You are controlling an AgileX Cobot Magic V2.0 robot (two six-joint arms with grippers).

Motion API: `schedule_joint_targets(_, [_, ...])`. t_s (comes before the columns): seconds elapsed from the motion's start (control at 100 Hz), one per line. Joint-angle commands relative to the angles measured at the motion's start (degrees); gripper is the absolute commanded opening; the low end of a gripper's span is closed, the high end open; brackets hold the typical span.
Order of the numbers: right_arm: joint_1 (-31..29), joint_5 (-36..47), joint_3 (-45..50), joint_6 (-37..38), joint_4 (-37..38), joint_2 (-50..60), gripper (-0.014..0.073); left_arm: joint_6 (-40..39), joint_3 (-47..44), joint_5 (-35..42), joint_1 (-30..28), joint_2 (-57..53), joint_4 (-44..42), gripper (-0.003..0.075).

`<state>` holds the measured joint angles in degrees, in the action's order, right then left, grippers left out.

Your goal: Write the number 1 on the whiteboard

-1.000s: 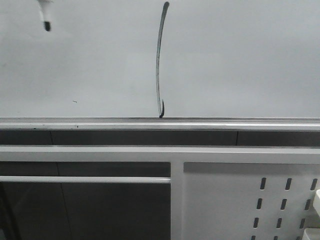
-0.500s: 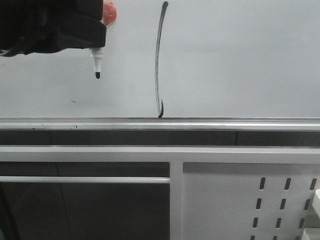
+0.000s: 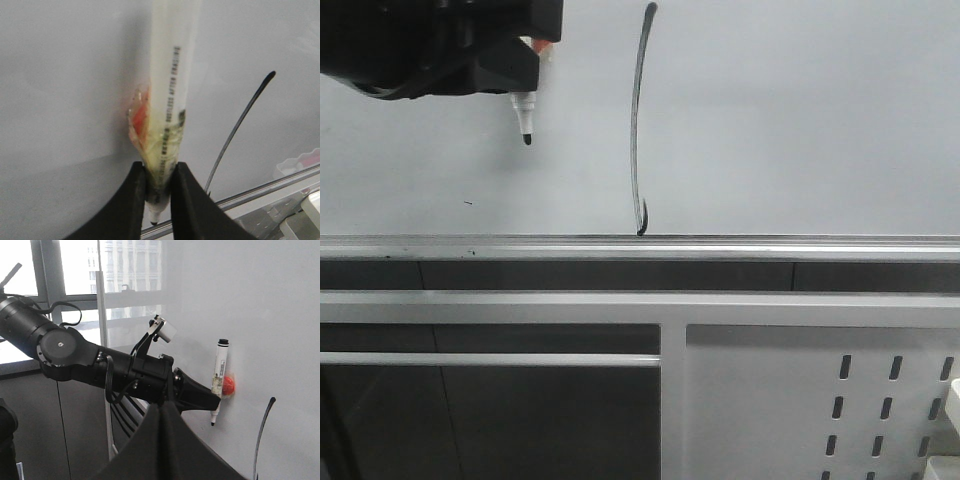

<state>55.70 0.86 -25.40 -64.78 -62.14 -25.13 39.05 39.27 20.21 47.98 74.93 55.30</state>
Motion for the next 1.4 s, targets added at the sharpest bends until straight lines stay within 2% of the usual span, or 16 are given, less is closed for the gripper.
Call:
schedule_joint_targets(0.0, [-0.35,2.25,-1.47,-0.43,-0.17,-0.08,-0.0058,-0.78,3.31,3.49,-0.78,-0.31,-1.02,-0.002])
schedule_joint_targets(0.33, [-0.35,1.47,-1.47,-0.43,-0.4,-0.08,-0.0058,-0.78,4.92,2.07,-0.81,0.72,-1.02,-0.002])
schedule_joint_targets(0.55, [-0.35,0.72,-1.34,-0.43,-1.29,-0.08,-0.0058,-0.78,4.92,-10.13,-0.81,-0.7,0.29,-0.002])
schedule_joint_targets(0.71, [-0.35,0.64,-0.5,-0.43,-1.93,-0.08,-0.0058,-0.78,4.92,-11.16,-1.2,-1.06,4.97,-0.002])
schedule_joint_targets(0.82, [-0.35,0.12,0.27,-0.43,-3.49,-0.08,-0.0058,-0.78,4.92,-11.87,-2.93,-1.14,8.58,-0.002])
schedule_joint_targets(1.03, [-0.35,-1.42,0.65,-0.43,-3.58,-0.08,-0.0058,-0.78,5.07,-13.09,-6.06,-2.09,8.57,-0.002])
schedule_joint_targets(1.39, [-0.35,-1.3,0.65,-0.43,-3.58,-0.08,-0.0058,-0.78,9.13,-21.31,-12.26,-1.72,8.11,-0.002])
